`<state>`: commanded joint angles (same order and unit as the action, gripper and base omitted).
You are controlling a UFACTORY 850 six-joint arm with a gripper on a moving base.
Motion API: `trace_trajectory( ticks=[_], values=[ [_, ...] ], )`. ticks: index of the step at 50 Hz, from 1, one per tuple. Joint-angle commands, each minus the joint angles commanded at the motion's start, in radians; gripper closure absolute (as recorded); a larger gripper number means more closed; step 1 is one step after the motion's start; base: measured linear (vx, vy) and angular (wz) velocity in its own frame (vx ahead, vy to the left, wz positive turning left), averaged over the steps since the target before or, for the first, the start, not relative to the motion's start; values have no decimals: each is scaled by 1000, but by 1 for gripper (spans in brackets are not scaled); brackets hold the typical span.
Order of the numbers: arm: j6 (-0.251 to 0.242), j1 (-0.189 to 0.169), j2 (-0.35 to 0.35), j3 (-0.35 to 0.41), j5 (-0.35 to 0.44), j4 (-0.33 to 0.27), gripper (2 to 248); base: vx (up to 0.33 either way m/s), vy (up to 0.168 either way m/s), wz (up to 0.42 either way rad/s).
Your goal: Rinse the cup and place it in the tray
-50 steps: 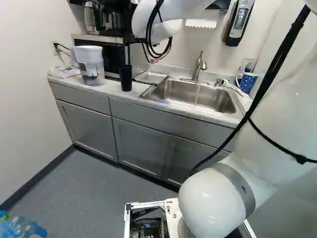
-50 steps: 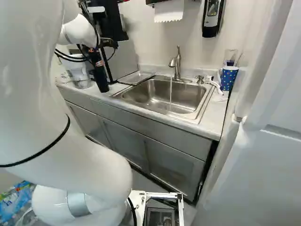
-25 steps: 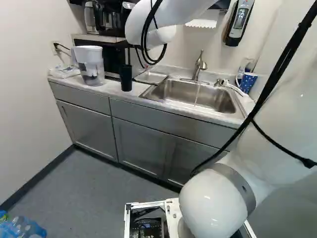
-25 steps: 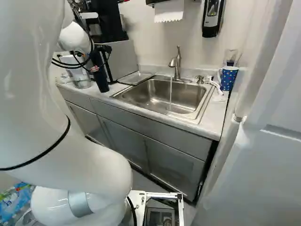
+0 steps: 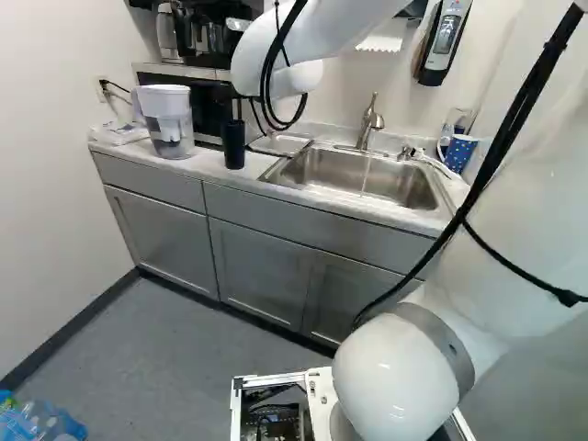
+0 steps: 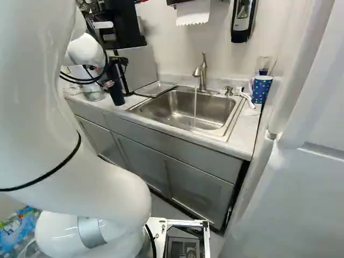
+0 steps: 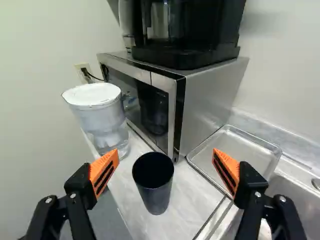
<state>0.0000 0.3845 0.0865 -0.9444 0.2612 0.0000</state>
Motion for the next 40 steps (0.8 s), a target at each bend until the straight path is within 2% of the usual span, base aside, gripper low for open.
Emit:
trace_trajectory(
  ticks=[40],
  values=[
    [0, 7, -40, 46, 95, 0, 3, 0, 0, 0]
  ],
)
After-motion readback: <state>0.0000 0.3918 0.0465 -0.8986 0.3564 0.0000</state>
